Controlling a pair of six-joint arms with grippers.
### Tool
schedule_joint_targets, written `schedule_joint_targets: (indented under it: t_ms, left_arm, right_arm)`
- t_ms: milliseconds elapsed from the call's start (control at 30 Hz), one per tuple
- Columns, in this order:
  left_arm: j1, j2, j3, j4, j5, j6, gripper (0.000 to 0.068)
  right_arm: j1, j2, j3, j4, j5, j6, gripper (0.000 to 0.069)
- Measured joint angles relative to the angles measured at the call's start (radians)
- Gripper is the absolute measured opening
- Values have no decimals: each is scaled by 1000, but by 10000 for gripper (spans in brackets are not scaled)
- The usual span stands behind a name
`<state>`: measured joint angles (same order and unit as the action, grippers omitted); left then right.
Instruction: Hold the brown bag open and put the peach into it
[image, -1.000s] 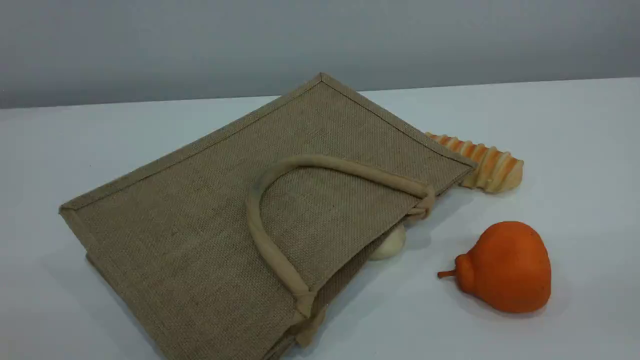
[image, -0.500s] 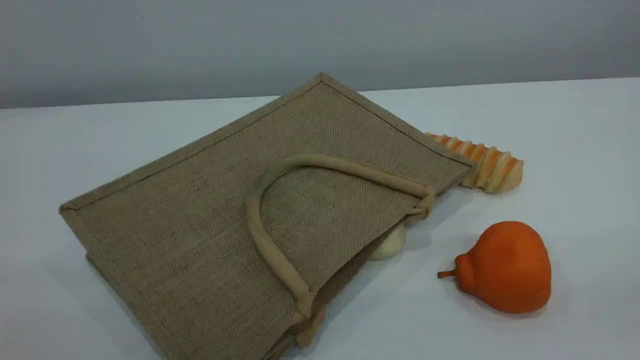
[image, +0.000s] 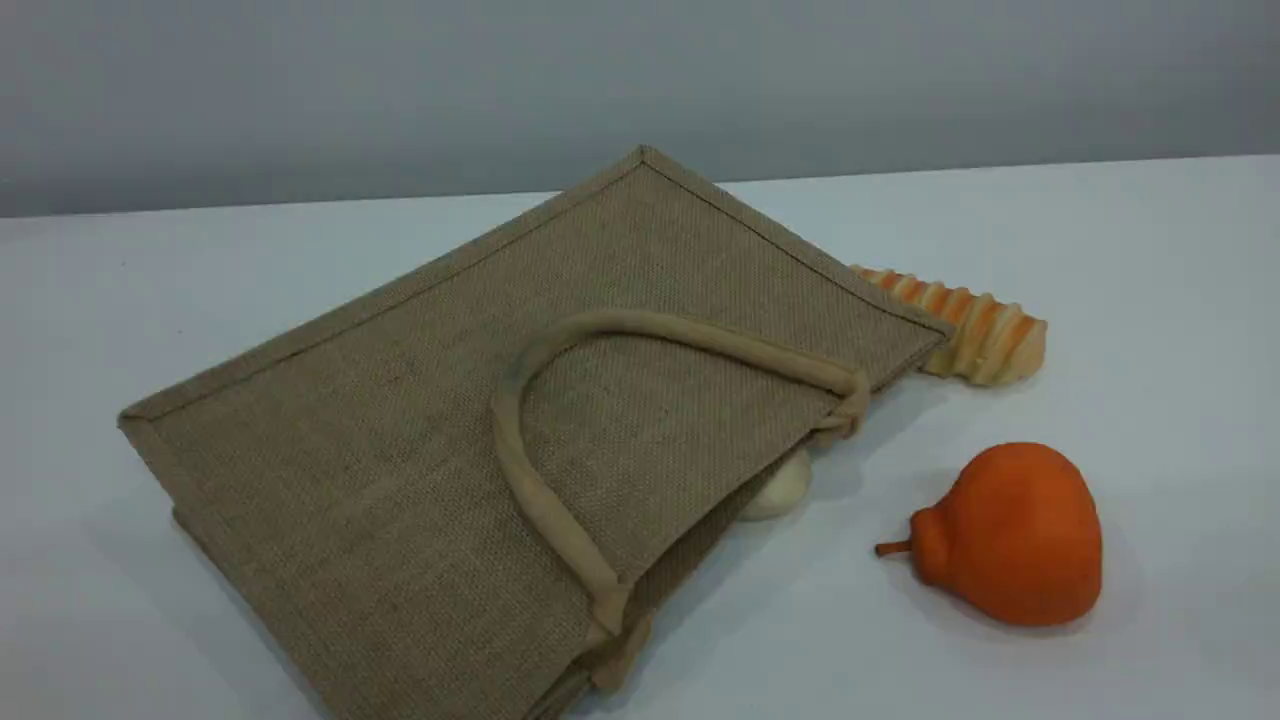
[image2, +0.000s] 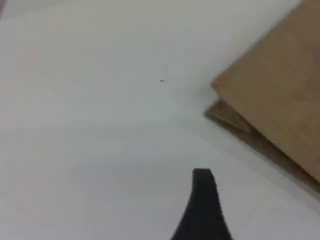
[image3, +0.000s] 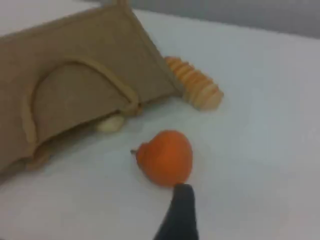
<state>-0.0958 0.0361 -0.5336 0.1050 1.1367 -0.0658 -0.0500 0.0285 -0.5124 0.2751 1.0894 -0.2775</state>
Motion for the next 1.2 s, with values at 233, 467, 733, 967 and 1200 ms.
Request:
schedule_joint_targets:
  t_ms: [233,467,733,967,1200]
  left_arm:
    - [54,-37,0,0,1,1,507]
    - [54,-36,0,0,2,4,507]
    - [54,-36,0,0,2,4,507]
    - [54,-36,0,0,2,4,507]
    - [54,-36,0,0,2,4,507]
  right_arm:
    - [32,-30,0,18,2,0,585]
    - [51,-28,0,24,3,0,585]
    - [51,-28,0,22,3,0,585]
    - [51,-28,0,22,3,-1,585]
    - [51,-28,0,22,3,0,585]
